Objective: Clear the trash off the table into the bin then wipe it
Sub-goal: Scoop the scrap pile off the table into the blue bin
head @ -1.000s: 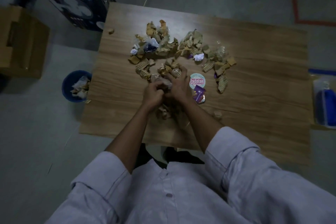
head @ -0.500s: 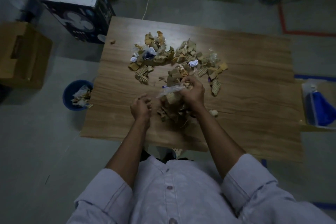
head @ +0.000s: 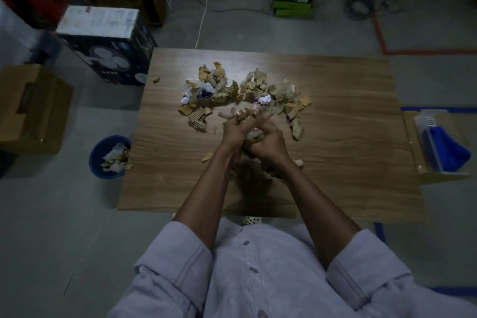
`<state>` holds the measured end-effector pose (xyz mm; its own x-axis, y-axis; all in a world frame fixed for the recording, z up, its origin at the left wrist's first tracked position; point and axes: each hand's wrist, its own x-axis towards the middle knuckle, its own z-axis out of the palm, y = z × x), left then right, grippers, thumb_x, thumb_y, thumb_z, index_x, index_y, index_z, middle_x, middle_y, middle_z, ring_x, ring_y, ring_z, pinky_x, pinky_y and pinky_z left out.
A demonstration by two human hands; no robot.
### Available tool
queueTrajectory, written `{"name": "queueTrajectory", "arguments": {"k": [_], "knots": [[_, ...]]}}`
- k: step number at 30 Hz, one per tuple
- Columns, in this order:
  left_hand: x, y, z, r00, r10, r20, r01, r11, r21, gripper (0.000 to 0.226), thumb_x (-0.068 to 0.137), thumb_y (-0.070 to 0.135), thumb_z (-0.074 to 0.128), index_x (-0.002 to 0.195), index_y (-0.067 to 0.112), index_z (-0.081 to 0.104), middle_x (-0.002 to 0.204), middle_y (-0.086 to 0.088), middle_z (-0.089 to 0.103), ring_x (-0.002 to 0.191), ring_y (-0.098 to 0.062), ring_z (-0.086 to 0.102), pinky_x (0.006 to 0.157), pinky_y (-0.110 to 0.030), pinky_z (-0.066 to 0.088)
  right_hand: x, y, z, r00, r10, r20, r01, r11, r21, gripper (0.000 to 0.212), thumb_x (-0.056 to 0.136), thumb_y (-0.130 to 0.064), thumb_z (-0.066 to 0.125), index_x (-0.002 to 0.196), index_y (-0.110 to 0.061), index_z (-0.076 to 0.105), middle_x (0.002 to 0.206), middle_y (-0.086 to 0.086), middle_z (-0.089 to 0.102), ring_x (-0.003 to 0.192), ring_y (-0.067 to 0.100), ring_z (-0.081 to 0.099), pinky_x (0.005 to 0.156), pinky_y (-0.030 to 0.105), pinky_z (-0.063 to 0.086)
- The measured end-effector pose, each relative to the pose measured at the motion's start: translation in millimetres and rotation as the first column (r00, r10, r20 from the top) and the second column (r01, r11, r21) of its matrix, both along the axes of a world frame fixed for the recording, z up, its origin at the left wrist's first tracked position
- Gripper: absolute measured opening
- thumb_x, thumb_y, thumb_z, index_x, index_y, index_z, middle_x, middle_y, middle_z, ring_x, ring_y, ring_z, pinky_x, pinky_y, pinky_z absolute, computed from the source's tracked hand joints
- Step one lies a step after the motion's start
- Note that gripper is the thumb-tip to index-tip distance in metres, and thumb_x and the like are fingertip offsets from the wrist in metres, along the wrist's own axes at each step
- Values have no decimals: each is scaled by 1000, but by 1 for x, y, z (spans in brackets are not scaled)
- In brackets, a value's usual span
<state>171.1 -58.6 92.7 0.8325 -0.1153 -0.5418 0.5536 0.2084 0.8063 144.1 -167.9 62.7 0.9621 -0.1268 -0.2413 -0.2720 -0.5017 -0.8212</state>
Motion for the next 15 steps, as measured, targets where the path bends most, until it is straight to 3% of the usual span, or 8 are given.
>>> {"name": "queueTrajectory", "arguments": {"k": [2,5,8,10,12,13,15], "knots": [[2,-3,4,1000,-17,13,17,999,49,43,62,18,96,100,6,78,97,-13,79,91,-30,76,81,-45,62,-1,0,4,998,59,-25,-60,997,-47,66,67,-39,75,128,-16,66,124,10,69,111,28,67,91,45,58],[1,-5,10,995,87,-43,-88,995,-38,38,66,9,94,98,-2,78,95,-18,78,88,-33,76,79,-45,62,-1,-3,12,980,198,-33,-200,978,-65,78,64,-52,63,133,-16,61,130,12,63,119,28,60,95,45,55],[5,-8,6,947,263,-182,-291,945,-151,51,65,10,94,109,-5,74,104,-20,76,95,-37,75,84,-52,61,-1,-12,24,954,289,79,-291,957,17,69,72,-34,71,136,-20,49,134,7,57,121,24,58,95,42,53],[10,-10,-4,885,364,-290,-427,883,-197,63,59,8,96,115,-5,72,112,-23,73,99,-40,73,84,-57,59,-4,-17,30,964,233,127,-256,943,212,61,77,-10,79,125,-20,43,123,11,61,101,26,70,80,40,57],[20,-10,-23,823,411,-392,-517,828,-217,76,52,6,95,122,-6,67,120,-25,70,101,-45,71,83,-61,58,-5,-18,34,977,166,135,-205,902,381,62,78,-3,84,121,-20,42,119,17,63,90,29,74,74,40,60],[24,-12,-33,800,417,-431,-540,814,-216,79,50,7,93,123,-6,65,121,-25,69,100,-46,71,81,-62,58,-6,-15,34,981,128,144,-177,894,412,60,79,-9,87,119,-22,46,120,15,63,93,29,73,77,43,61],[18,-16,-18,791,402,-462,-535,820,-201,73,54,15,87,120,-4,62,115,-23,69,97,-43,72,77,-54,60,-6,-4,33,969,30,244,-105,948,301,53,78,-34,88,118,-30,54,125,2,61,110,28,66,89,49,59]]}}
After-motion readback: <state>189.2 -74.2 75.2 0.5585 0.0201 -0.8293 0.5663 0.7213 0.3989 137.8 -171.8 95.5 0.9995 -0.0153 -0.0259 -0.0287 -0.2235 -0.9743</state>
